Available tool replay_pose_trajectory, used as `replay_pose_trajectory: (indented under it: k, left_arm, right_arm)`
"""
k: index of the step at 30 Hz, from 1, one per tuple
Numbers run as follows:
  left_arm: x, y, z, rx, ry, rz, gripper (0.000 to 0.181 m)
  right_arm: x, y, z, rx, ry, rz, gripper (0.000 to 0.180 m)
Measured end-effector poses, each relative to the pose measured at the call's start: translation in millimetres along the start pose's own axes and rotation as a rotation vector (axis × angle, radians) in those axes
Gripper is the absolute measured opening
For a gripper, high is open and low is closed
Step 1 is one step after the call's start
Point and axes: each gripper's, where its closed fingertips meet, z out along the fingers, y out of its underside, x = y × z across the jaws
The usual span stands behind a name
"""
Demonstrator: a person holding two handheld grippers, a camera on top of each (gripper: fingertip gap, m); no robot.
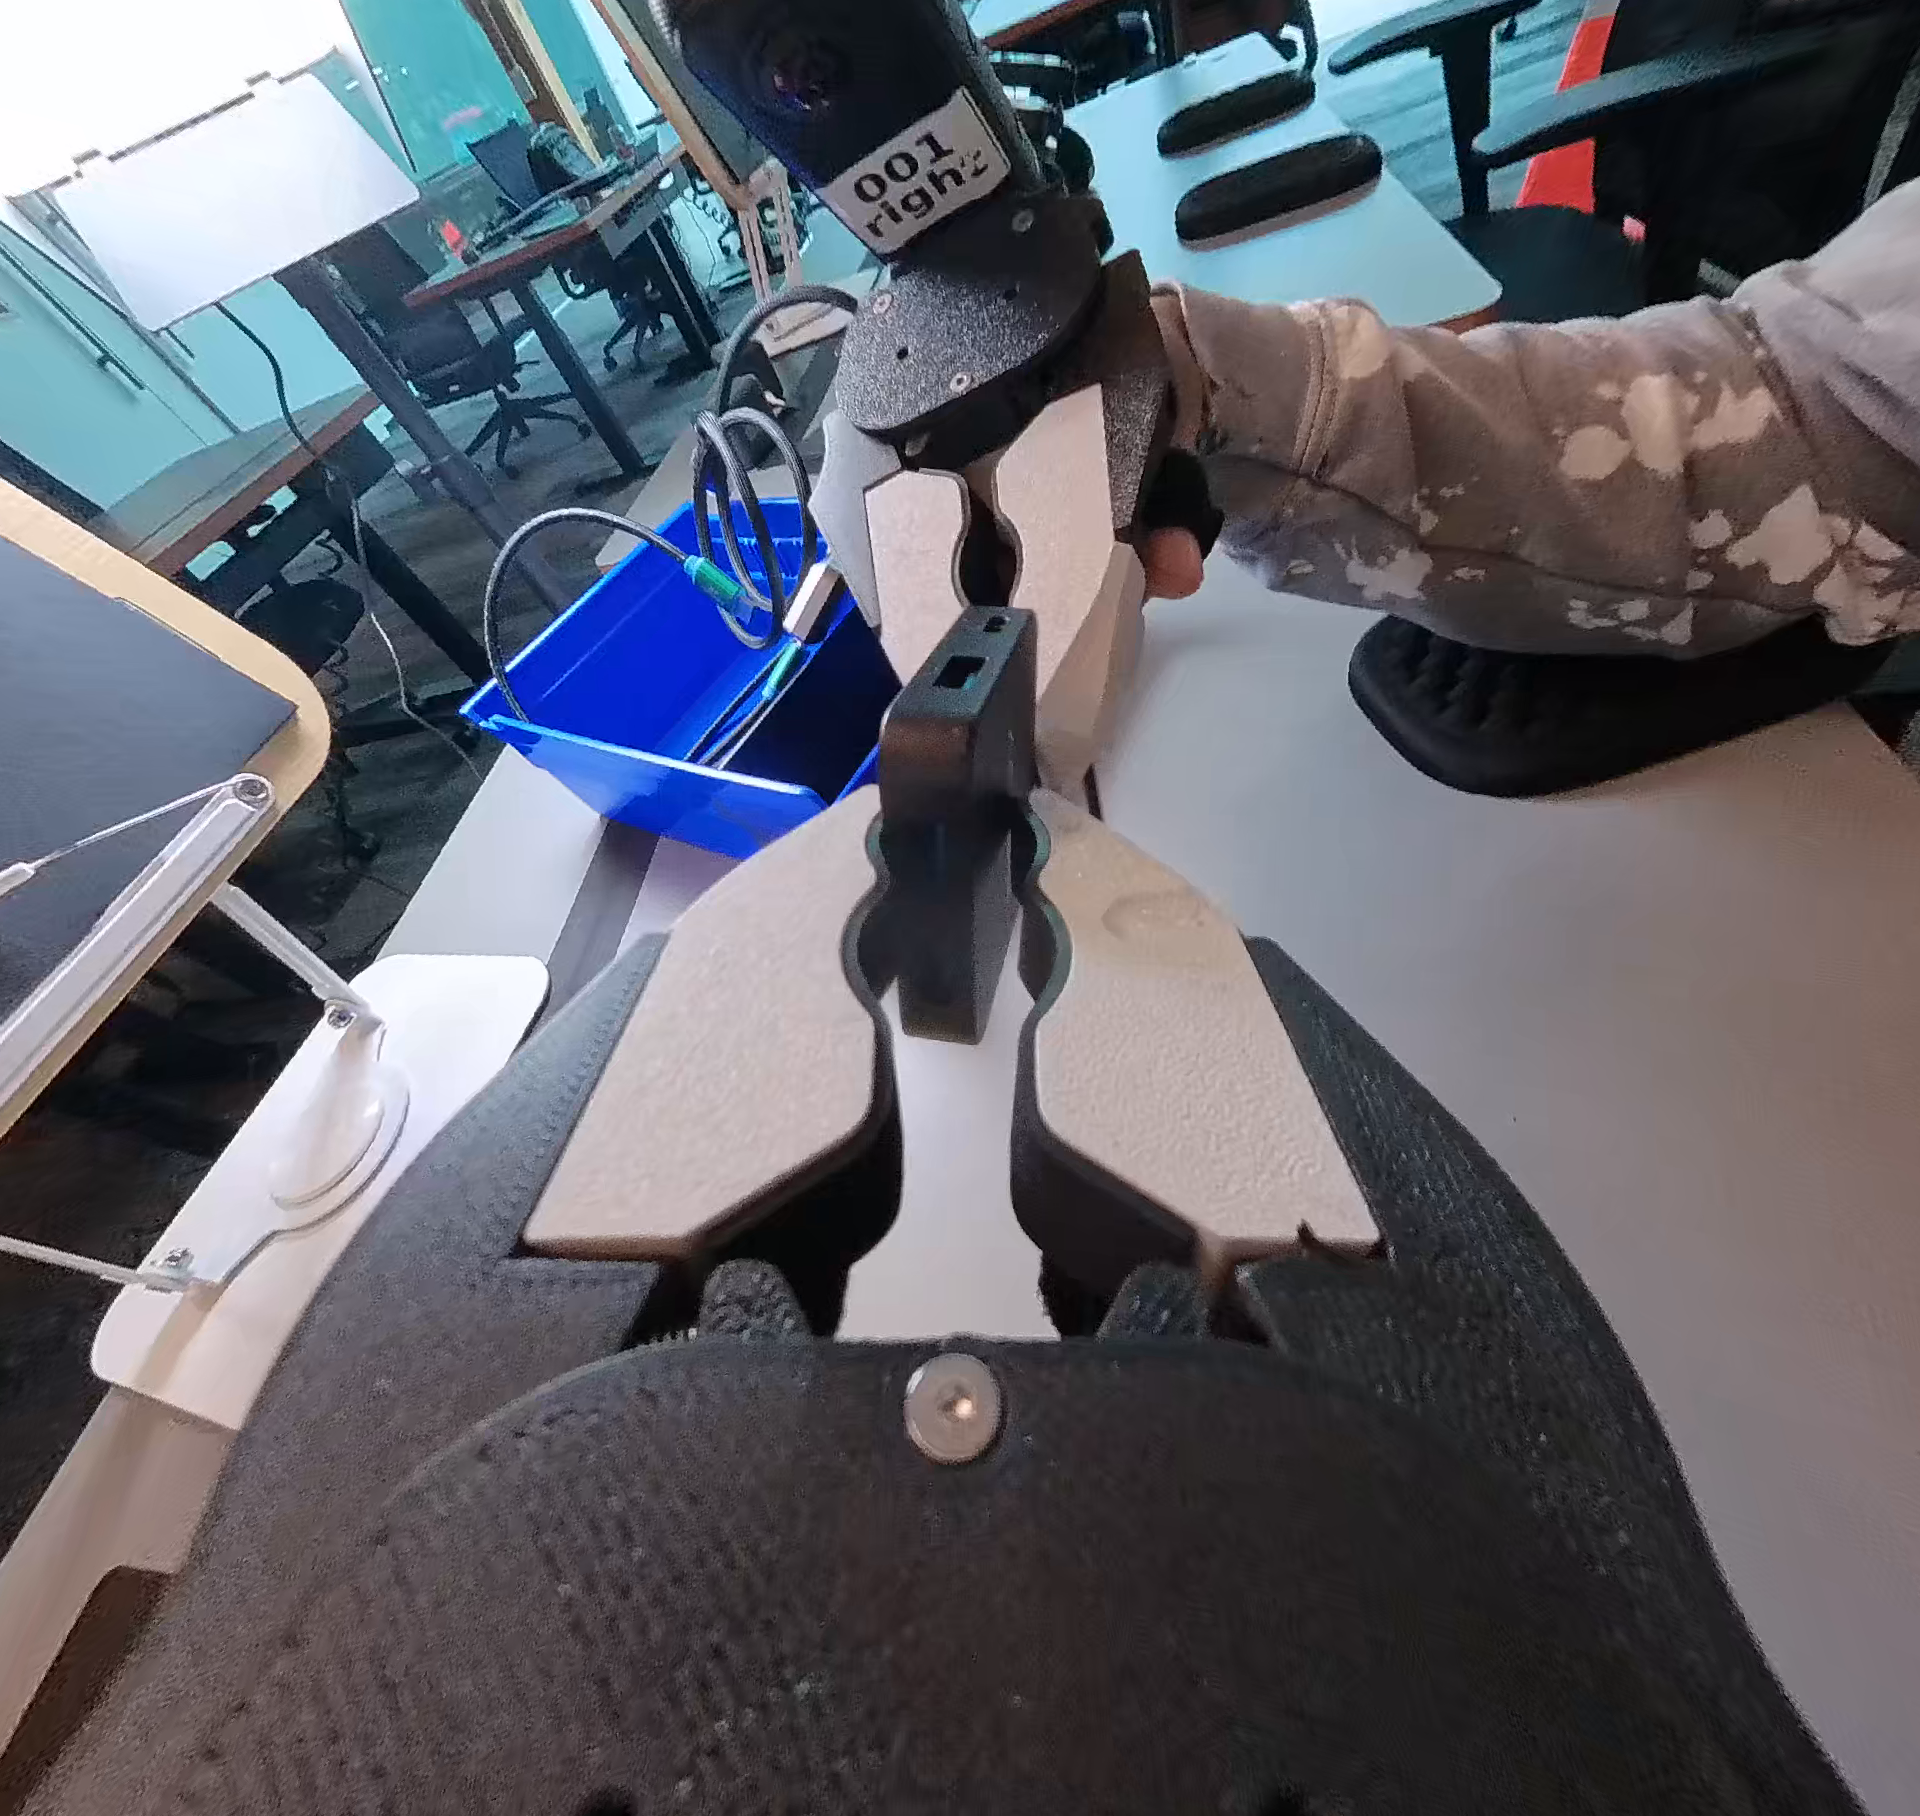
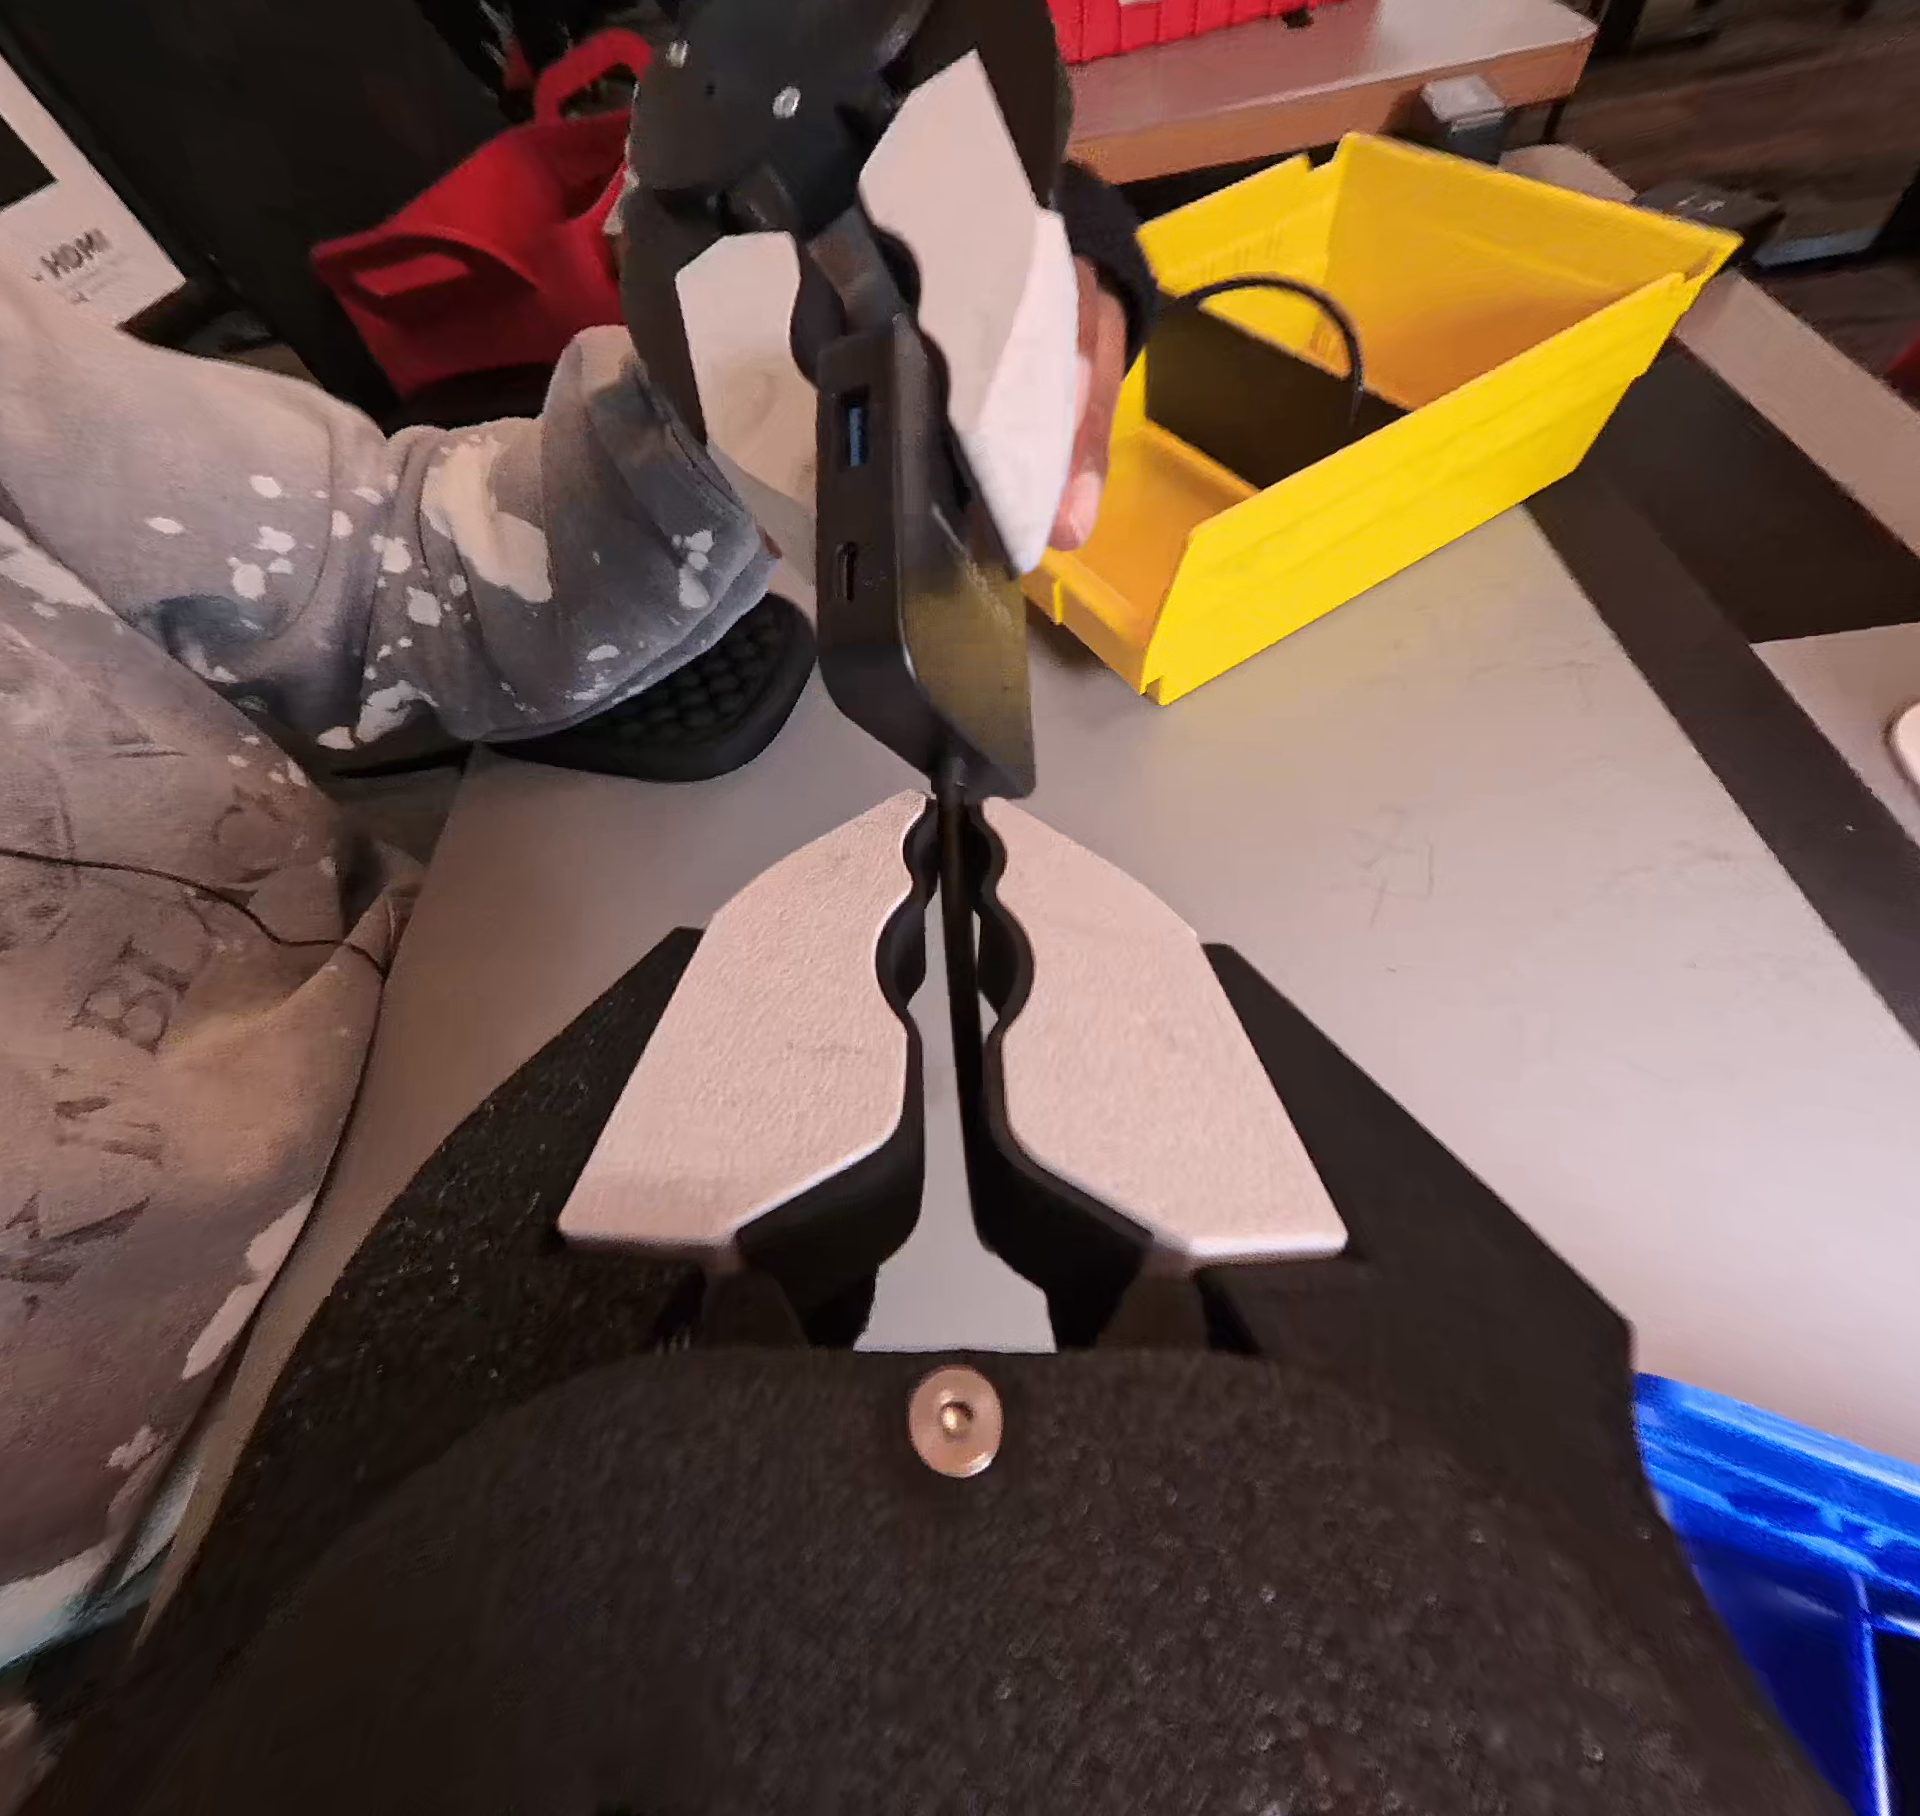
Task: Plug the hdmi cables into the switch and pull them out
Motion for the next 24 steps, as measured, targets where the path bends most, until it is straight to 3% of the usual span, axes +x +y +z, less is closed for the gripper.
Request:
replay_pose_trajectory:
  k: [4, 8, 12, 15, 18, 21, 24]
  left_arm:
    - [-10.4, -10.0, -3.3, 0.093, -0.026, -0.077, 0.015]
    - [-35.2, -15.0, -23.0, 0.250, -0.054, -0.254, 0.015]
    - [-86.3, -11.2, -59.6, 0.471, -0.246, -0.490, 0.014]
    - [-107.7, -12.2, -87.0, 0.696, -0.279, -0.675, 0.015]
    - [-105.3, -22.3, -94.5, 0.877, -0.182, -0.755, 0.014]
    - [-88.1, -39.2, -80.7, 0.917, -0.095, -0.716, 0.015]
    - [-65.6, -57.1, -60.3, 0.903, -0.016, -0.652, 0.015]
  right_arm:
    - [16.7, -23.7, -18.1, 0.140, 0.124, -0.004, 0.010]
    - [36.6, -63.4, -59.4, 0.396, 0.330, -0.019, 0.025]
    - [24.1, -96.5, -90.4, 0.598, 0.390, -0.060, 0.021]
    - [16.0, -95.9, -66.7, 0.544, 0.356, -0.074, 0.018]
    - [20.3, -84.9, -21.2, 0.488, 0.300, -0.016, 0.024]
    - [30.6, -77.1, 5.1, 0.495, 0.308, 0.035, 0.039]
    - [29.9, -85.4, -1.9, 0.599, 0.282, 0.064, 0.045]
